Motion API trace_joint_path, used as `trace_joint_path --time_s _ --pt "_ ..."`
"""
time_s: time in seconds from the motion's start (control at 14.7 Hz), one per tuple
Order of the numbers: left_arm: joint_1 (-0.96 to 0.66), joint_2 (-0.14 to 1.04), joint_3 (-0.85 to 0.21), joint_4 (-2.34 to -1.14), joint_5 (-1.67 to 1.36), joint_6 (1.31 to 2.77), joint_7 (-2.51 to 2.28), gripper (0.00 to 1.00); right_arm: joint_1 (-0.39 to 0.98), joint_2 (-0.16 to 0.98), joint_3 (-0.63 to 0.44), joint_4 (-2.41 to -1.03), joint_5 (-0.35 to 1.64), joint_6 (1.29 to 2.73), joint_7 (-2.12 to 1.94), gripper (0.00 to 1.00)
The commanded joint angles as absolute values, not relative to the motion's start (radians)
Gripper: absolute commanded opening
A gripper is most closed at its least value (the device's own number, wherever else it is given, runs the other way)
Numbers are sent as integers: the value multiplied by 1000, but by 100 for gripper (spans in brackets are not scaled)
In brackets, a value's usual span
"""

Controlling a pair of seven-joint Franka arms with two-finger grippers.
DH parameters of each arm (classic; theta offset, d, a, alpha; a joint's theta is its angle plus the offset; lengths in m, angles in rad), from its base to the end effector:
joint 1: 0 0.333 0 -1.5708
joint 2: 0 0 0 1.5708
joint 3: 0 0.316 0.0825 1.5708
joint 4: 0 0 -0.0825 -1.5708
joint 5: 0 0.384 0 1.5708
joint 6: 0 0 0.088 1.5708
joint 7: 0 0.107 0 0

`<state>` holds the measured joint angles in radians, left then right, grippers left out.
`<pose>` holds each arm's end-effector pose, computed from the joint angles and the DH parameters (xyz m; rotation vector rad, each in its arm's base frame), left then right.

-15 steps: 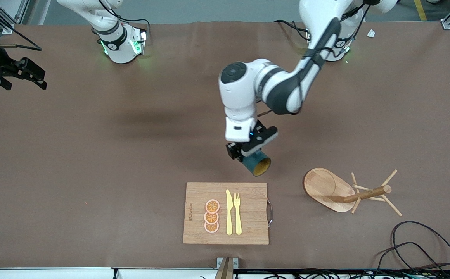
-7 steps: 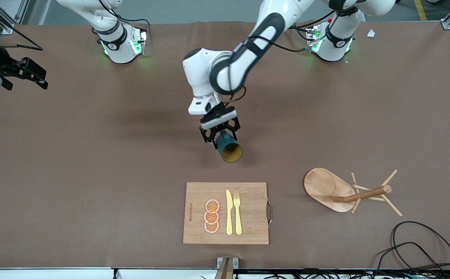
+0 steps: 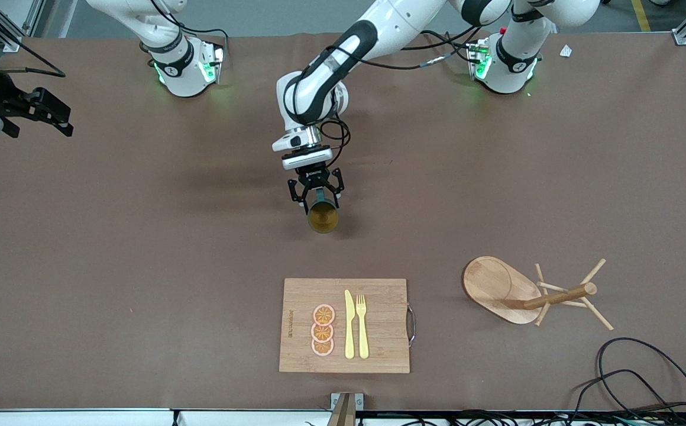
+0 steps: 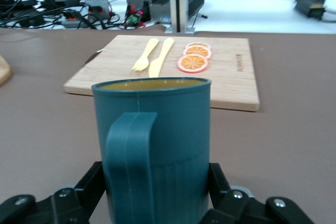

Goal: Transfer cup from left to right arm and place
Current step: 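Lower the teal mug upright onto the table with the left gripper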

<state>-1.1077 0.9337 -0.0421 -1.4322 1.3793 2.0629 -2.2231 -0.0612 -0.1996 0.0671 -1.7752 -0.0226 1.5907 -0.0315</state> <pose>0.3436 -0.6270 0.1384 -2.6041 -0.2181 -1.5321 0.4923 0.0039 0.6339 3.1049 0.0566 0.0220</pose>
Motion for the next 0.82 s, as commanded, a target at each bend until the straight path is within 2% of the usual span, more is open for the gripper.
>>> trace_joint_path --time_s 0.0,0.34,0.41,0.48,0.75 --pt "-1127 989 -26 -1396 1466 2023 -2315 48 -57 -198 64 -1767 -17 1580 -26 100" --pt "-1187 1061 -26 -1397 1522 1941 -2403 53 -57 -199 64 -1772 -17 1580 -26 100" --pt "-1195 1065 -26 -1399 1522 1925 -2439 67 -58 -198 64 -1772 -17 1582 -28 100" --pt "-1204 1062 -31 -1401 1516 1901 -2485 99 -58 -198 64 -1770 -17 1582 -28 100" --pt "-1230 1025 -55 -1399 1427 1787 -2514 100 -57 -198 64 -1770 -18 1585 -28 100"
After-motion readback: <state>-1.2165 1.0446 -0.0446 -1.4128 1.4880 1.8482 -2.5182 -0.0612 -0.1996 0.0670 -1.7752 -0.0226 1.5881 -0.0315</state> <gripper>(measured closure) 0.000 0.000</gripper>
